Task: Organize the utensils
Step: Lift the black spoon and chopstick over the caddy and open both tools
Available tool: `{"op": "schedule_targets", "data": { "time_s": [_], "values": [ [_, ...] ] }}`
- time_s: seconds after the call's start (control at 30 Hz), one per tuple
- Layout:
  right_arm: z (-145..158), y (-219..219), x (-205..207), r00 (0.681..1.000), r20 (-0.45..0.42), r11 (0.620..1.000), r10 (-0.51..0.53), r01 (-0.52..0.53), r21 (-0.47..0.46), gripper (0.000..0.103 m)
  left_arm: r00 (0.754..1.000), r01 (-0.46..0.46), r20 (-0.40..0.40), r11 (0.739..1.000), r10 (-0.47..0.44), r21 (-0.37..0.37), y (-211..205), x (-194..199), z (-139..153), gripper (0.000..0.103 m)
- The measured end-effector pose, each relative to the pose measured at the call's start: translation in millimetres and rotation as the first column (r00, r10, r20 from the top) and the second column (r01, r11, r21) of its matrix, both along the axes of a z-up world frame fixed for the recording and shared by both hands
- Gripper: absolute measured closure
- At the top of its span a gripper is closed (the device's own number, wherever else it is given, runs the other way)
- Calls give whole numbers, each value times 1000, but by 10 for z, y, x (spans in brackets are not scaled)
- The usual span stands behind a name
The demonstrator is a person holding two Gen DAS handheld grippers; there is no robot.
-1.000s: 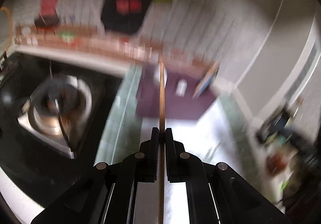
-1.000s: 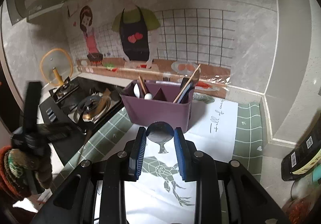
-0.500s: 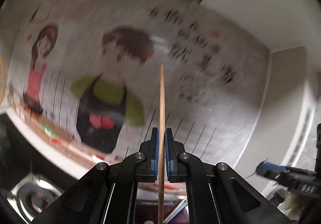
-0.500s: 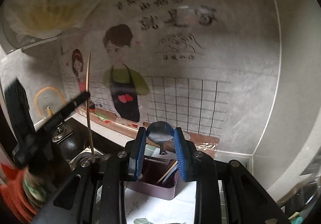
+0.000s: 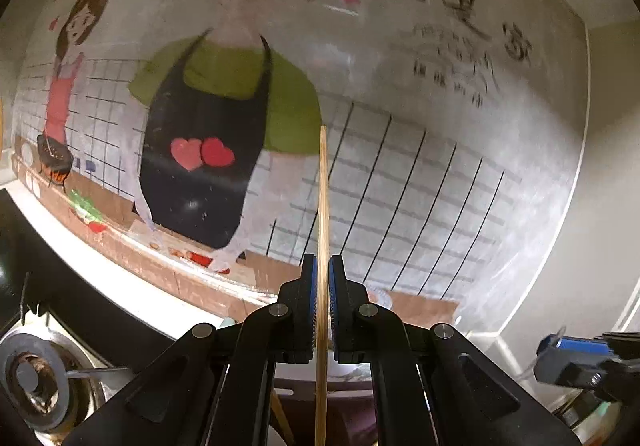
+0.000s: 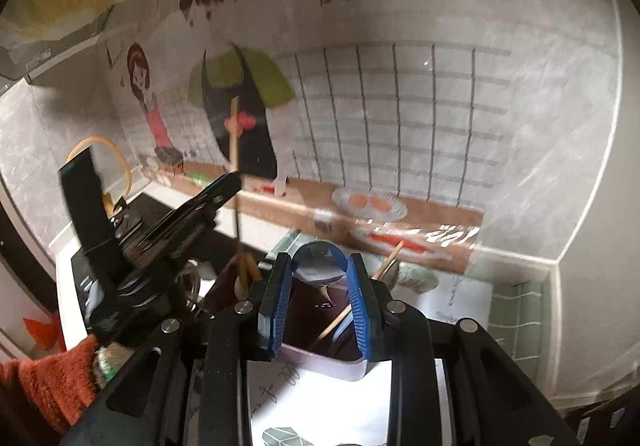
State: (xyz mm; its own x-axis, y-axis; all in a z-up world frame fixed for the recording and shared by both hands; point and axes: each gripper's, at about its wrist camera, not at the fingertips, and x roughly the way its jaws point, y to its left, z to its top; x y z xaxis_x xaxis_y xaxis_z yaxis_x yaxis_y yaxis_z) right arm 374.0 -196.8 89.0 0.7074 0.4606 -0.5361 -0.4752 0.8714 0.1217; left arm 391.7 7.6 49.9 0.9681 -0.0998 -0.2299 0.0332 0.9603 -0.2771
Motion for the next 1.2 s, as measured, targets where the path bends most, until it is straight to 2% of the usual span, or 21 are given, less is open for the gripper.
{"op": "schedule_targets", "data": {
  "time_s": [0.2, 0.57, 0.67, 0.73, 0.83, 0.97, 1.07, 1.13, 1.2],
  "values": [
    [-233, 41, 42, 997, -73, 1000, 25, -26, -9, 77, 998, 1, -67, 999, 1, 33, -45, -115, -329, 97],
    [-527, 146, 311, 982, -190, 999, 15, -21, -29, 77, 987, 39, -156, 999, -33, 36, -104, -382, -457, 97],
    [-686, 213, 428, 963, -266, 999, 35, -41, -16, 77, 981, 46, -190, 998, -39, 32, -92, -391, -461, 94],
    [-754, 223, 442, 959, -284, 1000, 26, -28, -4, 76, 976, 59, -210, 998, -54, 17, -69, -418, -454, 82],
    [-734, 205, 308, 975, -222, 1000, 3, -4, -4, 75, 977, 68, -202, 998, -68, -9, -5, -551, -379, 63],
    [-508, 123, -146, 997, -73, 1000, -10, 10, 4, 75, 981, 62, -184, 998, -63, -14, 82, -851, -174, 59],
    [-386, 25, -484, 1000, -9, 999, -27, 28, 21, 75, 976, 74, -203, 997, -74, -7, 126, -1124, -87, 58],
    [-348, -54, -768, 999, 26, 998, -41, 40, 41, 75, 971, 84, -227, 996, -76, 24, 127, -1369, -65, 58],
    [-341, -112, -1004, 998, 48, 998, -41, 39, 56, 75, 969, 95, -237, 991, -70, 94, 90, -1680, -56, 58]
  ]
}}
